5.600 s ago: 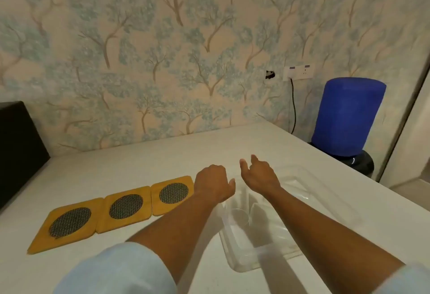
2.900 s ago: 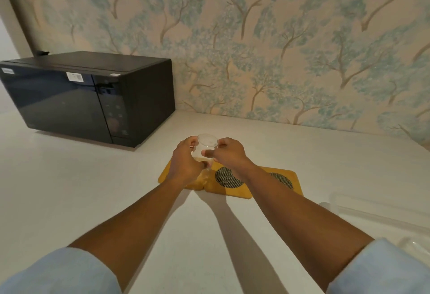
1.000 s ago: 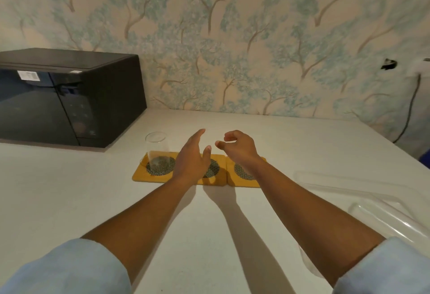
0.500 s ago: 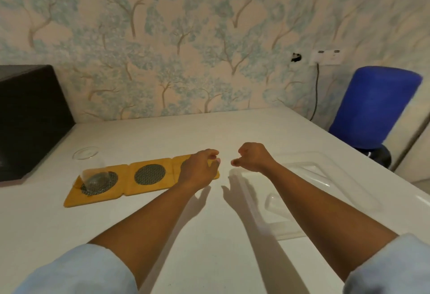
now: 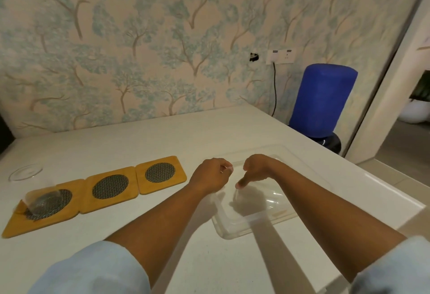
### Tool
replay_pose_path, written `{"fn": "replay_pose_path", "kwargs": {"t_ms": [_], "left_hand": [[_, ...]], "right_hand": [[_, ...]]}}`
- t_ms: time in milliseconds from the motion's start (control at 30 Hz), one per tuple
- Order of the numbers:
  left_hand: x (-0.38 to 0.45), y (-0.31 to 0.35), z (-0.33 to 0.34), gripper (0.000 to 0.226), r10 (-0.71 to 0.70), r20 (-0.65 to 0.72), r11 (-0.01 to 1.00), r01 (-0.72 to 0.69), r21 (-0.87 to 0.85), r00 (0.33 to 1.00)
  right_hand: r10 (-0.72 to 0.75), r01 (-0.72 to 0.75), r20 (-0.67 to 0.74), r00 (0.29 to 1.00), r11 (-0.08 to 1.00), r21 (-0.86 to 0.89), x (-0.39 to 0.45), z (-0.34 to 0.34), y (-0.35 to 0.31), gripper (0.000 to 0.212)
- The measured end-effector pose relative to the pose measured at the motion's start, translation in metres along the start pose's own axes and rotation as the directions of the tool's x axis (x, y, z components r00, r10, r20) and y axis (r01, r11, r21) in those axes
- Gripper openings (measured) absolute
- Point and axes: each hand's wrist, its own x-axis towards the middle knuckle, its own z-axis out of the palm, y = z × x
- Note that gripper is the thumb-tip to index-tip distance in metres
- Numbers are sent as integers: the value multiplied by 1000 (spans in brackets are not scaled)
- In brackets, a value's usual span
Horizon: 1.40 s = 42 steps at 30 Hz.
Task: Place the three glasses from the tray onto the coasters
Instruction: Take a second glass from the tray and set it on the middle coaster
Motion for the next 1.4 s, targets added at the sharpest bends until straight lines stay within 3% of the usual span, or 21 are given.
{"fn": "replay_pose_path", "kwargs": {"t_ms": [233,400,500,600,733,833,933,1100,1400], "left_hand": [[3,8,25,42,-39,208,982,-1,187,977],[3,12,28,48,-63,259,975,4,223,964],[2,9,25,47,-51,212,987,17,157,976],[4,5,16,46,-65,119,997,68,-27,991],[6,2,-2,75,-186,-3,955,180,-236,982],[7,-3,-19,91,-255,-6,891,233,-389,967],[4,-8,-37,79,-256,-38,840,203,-503,966],[-2,-26,-64,90,-292,-145,795,156,-586,945],[-29,-59,-108,78,-352,-382,826,92,-556,855]], "right_hand": [[44,-8,145,988,971,-240,-12,15,4,88],[23,6,79,997,937,-349,-9,29,3,77],[3,3,23,1000,959,-284,-6,27,2,76],[-33,27,-51,998,992,-120,-4,16,0,81],[-99,111,-159,982,992,67,-1,-3,-13,88],[-139,185,-244,960,967,176,3,-10,-29,92],[-176,254,-307,935,938,237,7,-12,-48,92],[-227,355,-368,902,875,330,14,-10,-82,90],[-357,499,-379,854,771,397,22,-3,-147,71]]}}
